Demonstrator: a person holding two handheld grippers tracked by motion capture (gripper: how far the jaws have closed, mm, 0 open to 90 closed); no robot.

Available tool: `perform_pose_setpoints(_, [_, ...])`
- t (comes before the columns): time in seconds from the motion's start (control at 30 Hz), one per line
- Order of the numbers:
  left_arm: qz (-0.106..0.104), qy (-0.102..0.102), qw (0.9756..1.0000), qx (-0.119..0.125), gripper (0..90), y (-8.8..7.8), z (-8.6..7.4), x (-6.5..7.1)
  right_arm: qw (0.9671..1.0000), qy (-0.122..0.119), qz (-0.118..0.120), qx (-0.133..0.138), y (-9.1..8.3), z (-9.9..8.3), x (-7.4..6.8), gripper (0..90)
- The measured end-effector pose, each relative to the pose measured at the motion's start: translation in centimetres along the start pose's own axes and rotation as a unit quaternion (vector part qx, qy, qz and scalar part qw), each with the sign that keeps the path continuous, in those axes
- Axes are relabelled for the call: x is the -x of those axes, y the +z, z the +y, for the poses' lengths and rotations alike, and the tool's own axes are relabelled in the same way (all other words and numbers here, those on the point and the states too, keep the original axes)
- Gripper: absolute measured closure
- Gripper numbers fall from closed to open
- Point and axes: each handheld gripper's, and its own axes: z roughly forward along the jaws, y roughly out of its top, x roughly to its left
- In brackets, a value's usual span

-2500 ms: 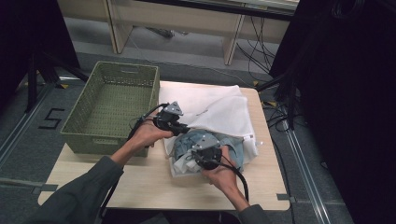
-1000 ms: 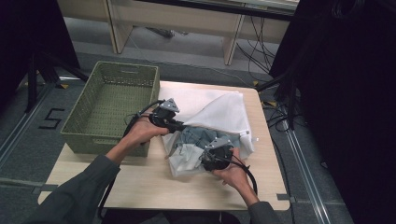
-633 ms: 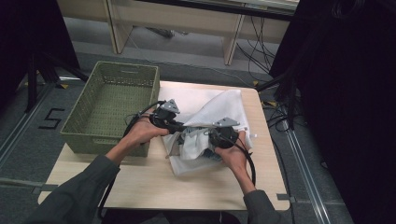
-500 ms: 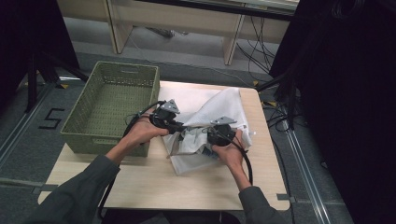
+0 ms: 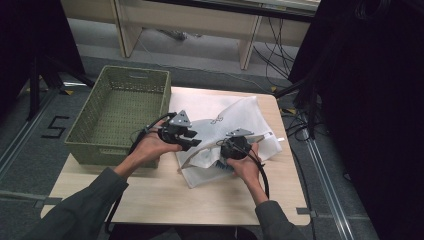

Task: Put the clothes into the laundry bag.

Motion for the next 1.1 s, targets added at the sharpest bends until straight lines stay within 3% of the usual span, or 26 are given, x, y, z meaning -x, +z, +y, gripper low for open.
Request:
perform_pose_setpoints(0.03, [-0.001,0.010,0.9999,0.003,60.5,-0.6,0.0,0.6,1.0000,-0.005,-0.002,0.008,0.0,0.0,0.2,67.3])
perform_pose_setpoints(0.07, [-0.005,0.001,0.9999,0.009,60.5,-0.7,-0.2,1.2,1.0000,-0.005,-0.002,0.008,0.0,0.0,0.2,67.3])
perform_pose_setpoints(0.13, [-0.012,0.010,0.9999,0.002,57.6,-1.0,-1.1,2.6,0.9999,-0.006,0.000,0.010,-0.1,0.0,0.2,66.9])
perform_pose_setpoints(0.2, [-0.023,0.000,0.9997,-0.003,56.2,-0.7,-2.5,3.9,1.0000,0.006,0.003,0.005,-0.2,0.1,0.0,66.6])
perform_pose_setpoints(0.3, [-0.036,0.000,0.9989,-0.031,53.6,0.0,-4.6,5.3,1.0000,-0.005,0.003,0.007,-0.2,0.0,0.3,66.2])
perform_pose_setpoints(0.33, [-0.040,0.009,0.9983,-0.041,52.9,0.1,-5.0,5.4,0.9999,0.008,0.006,0.003,-0.3,0.1,0.1,66.0])
perform_pose_setpoints(0.37, [-0.040,0.001,0.9984,-0.040,52.3,0.6,-5.8,5.8,0.9999,0.007,0.005,0.005,-0.3,0.1,0.2,65.9])
perform_pose_setpoints(0.43, [-0.047,0.010,0.9964,-0.069,50.2,1.5,-6.8,6.1,0.9999,-0.005,0.003,0.009,-0.3,0.0,0.4,65.7])
perform_pose_setpoints(0.47, [-0.046,0.011,0.9960,-0.075,49.2,2.1,-7.2,6.3,1.0000,0.003,0.006,0.005,-0.3,0.1,0.3,65.5])
perform_pose_setpoints(0.5, [-0.050,0.027,0.9934,-0.100,49.3,2.5,-7.5,6.2,1.0000,-0.003,0.004,0.007,-0.3,0.0,0.3,65.4])
perform_pose_setpoints(0.57, [-0.052,0.025,0.9928,-0.105,50.2,3.7,-8.0,6.3,0.9999,-0.004,0.004,0.009,-0.3,0.0,0.4,65.1])
perform_pose_setpoints(0.73, [-0.032,0.047,0.9915,-0.117,47.5,6.1,-8.5,5.8,1.0000,0.002,0.007,0.004,-0.5,0.0,0.2,64.4])
perform_pose_setpoints(0.77, [-0.029,0.042,0.9919,-0.116,47.8,6.7,-8.7,5.6,0.9999,-0.005,0.006,0.010,-0.6,0.0,0.3,64.4])
perform_pose_setpoints(0.8, [-0.031,0.033,0.9917,-0.120,49.2,7.0,-8.9,5.6,1.0000,0.003,0.008,0.002,-0.7,0.0,0.0,64.3])
perform_pose_setpoints(0.83, [-0.035,0.040,0.9903,-0.128,51.6,7.4,-9.2,5.5,0.9998,-0.013,0.001,0.014,-0.6,-0.1,0.2,64.3])
perform_pose_setpoints(0.87, [-0.035,0.035,0.9915,-0.121,54.8,7.4,-9.2,5.4,0.9998,-0.015,0.003,0.009,-0.8,-0.1,0.1,64.1])
perform_pose_setpoints(0.93, [-0.030,0.039,0.9901,-0.132,68.1,7.3,-9.0,5.1,0.9998,-0.017,0.004,0.009,-1.0,-0.1,0.0,63.6])
perform_pose_setpoints(0.97, [-0.027,0.035,0.9900,-0.134,80.1,7.2,-9.1,5.0,0.9996,-0.024,0.005,0.011,-1.3,-0.1,0.0,62.7])
perform_pose_setpoints(1.0, [-0.026,0.026,0.9903,-0.134,80.1,7.1,-9.1,5.1,0.9996,-0.024,0.005,0.011,-1.3,-0.1,0.0,62.7])
perform_pose_setpoints(1.03, [-0.027,0.042,0.9887,-0.141,82.0,6.9,-9.1,5.0,0.9999,-0.012,0.010,0.003,-1.5,-0.1,-0.3,62.3])
perform_pose_setpoints(1.07, [-0.028,0.037,0.9888,-0.142,83.2,6.7,-9.2,5.2,0.9993,-0.034,0.012,0.008,-1.7,-0.1,-0.2,61.5])
perform_pose_setpoints(1.1, [-0.031,0.036,0.9878,-0.148,83.6,6.4,-9.3,5.3,0.9992,-0.034,0.018,0.007,-2.0,-0.1,-0.4,60.5])
